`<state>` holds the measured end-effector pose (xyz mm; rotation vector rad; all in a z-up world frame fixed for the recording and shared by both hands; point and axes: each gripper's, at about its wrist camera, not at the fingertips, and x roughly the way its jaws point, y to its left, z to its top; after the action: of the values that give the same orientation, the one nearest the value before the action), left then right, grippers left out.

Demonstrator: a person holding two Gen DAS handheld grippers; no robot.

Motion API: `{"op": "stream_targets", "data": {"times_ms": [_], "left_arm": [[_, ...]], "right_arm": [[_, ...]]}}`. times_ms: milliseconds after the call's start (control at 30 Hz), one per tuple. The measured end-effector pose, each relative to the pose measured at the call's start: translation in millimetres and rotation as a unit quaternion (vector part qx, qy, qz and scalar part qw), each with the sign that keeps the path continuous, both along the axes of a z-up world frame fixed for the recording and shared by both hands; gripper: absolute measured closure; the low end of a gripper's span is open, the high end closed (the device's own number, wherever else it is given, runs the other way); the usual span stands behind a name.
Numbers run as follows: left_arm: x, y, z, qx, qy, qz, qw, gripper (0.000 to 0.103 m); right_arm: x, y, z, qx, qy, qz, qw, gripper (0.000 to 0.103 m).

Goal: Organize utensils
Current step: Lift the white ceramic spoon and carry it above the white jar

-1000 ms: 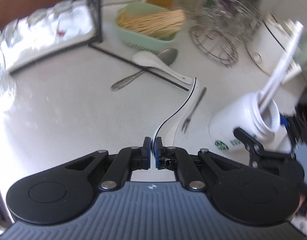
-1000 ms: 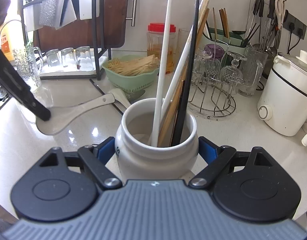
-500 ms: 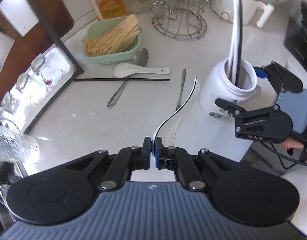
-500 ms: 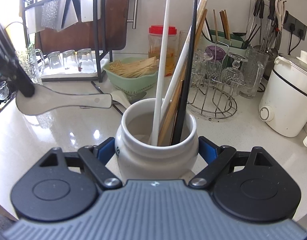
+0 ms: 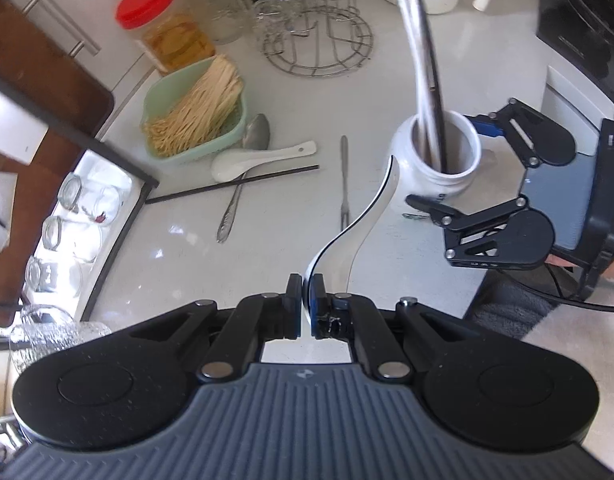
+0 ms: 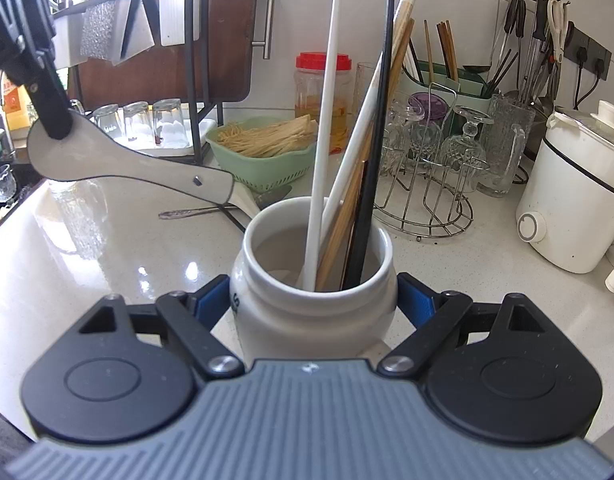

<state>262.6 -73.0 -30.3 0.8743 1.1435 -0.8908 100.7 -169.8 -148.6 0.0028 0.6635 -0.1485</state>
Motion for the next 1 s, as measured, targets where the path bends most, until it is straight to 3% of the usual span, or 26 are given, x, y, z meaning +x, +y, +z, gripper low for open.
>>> {"op": "stream_targets", "data": {"times_ms": [433, 700, 1000], "left_arm": [[-6.2, -53.1, 23.3, 0.057, 0.020, -0.055, 0.9967, 0.099], [-8.7, -91.6, 12.1, 0.104, 0.047, -0.075, 0.9906, 0.099], [-3.1, -126.1, -4.3, 0.161, 0.077, -0.062, 0.9821, 0.099]], "right_arm": [[-1.4, -2.7, -1.4, -0.001, -0.005, 0.015, 1.000, 0.013], [-0.5, -4.4, -1.6, -0.001, -0.004, 0.029, 1.000, 0.013], [0.4, -7.6, -2.2, 0.001, -0.005, 0.045, 0.999, 0.013]]}}
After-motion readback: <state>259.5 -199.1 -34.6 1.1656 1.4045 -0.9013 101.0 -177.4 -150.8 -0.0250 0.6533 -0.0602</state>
